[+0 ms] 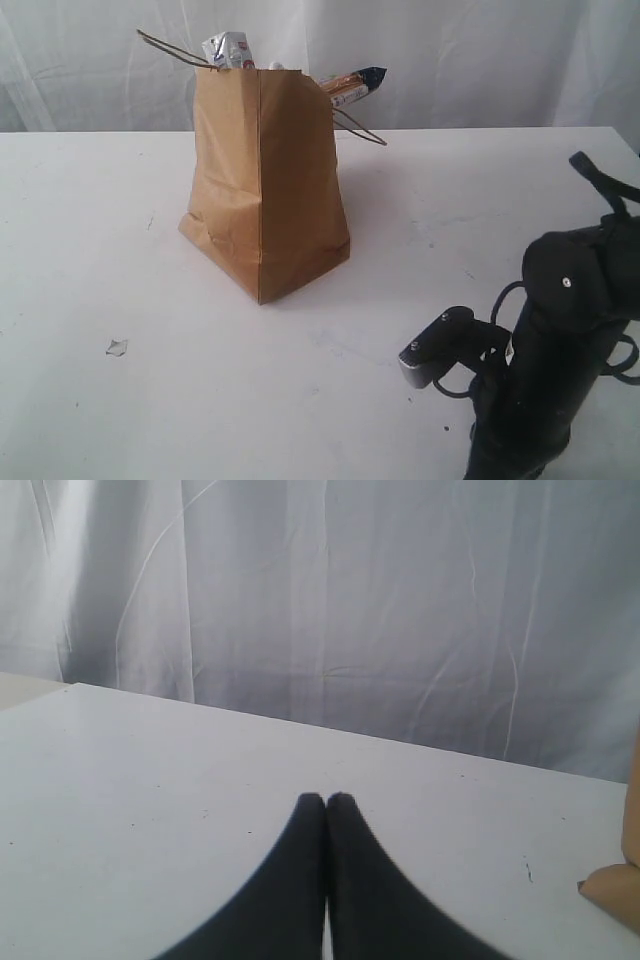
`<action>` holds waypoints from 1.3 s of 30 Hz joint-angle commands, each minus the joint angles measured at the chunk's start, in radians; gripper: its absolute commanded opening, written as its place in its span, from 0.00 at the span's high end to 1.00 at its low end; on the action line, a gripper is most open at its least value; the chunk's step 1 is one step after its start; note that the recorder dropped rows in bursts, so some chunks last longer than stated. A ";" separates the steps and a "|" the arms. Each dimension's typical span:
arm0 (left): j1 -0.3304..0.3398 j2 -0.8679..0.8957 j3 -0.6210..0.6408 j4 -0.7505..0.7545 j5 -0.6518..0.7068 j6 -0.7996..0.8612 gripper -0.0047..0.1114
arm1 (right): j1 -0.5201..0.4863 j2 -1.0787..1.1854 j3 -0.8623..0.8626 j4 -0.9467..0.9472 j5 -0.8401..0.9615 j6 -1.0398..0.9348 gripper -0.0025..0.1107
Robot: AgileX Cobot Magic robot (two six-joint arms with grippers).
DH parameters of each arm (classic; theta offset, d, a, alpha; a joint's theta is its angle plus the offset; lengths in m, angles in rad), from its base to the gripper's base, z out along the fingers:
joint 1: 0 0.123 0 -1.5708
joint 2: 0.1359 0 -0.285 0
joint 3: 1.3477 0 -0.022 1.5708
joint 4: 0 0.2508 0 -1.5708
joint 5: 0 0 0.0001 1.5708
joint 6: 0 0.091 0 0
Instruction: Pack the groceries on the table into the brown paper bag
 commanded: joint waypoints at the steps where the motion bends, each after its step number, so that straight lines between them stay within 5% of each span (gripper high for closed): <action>1: -0.005 -0.005 0.003 0.021 -0.002 0.002 0.96 | 0.002 -0.008 -0.110 -0.003 0.186 0.018 0.98; 6: -0.005 -0.005 0.003 0.021 -0.002 0.002 0.96 | 0.002 -0.061 -0.301 -0.003 0.257 0.031 0.98; 10: -0.005 -0.005 0.003 0.021 -0.002 0.002 0.96 | -0.010 -0.104 -0.442 0.100 -0.298 0.116 0.98; 13: -0.005 -0.005 0.003 0.021 -0.002 0.002 0.96 | -0.006 -0.097 -0.449 0.590 -0.824 0.116 0.98; 15: -0.005 -0.005 0.003 0.021 -0.002 0.002 0.96 | -0.006 -0.080 -0.451 0.671 -0.979 0.162 0.98; 18: -0.005 -0.005 0.003 0.021 -0.002 0.002 0.96 | -0.002 -0.002 -0.502 0.580 -1.002 0.395 0.98; 25: -0.005 -0.005 0.003 0.021 -0.002 0.002 0.96 | 0.049 0.227 -0.779 -0.056 -1.084 0.952 0.98; 39: -0.005 -0.005 0.003 0.021 -0.002 0.002 0.96 | 0.150 0.317 -0.794 -0.203 -1.148 1.002 0.98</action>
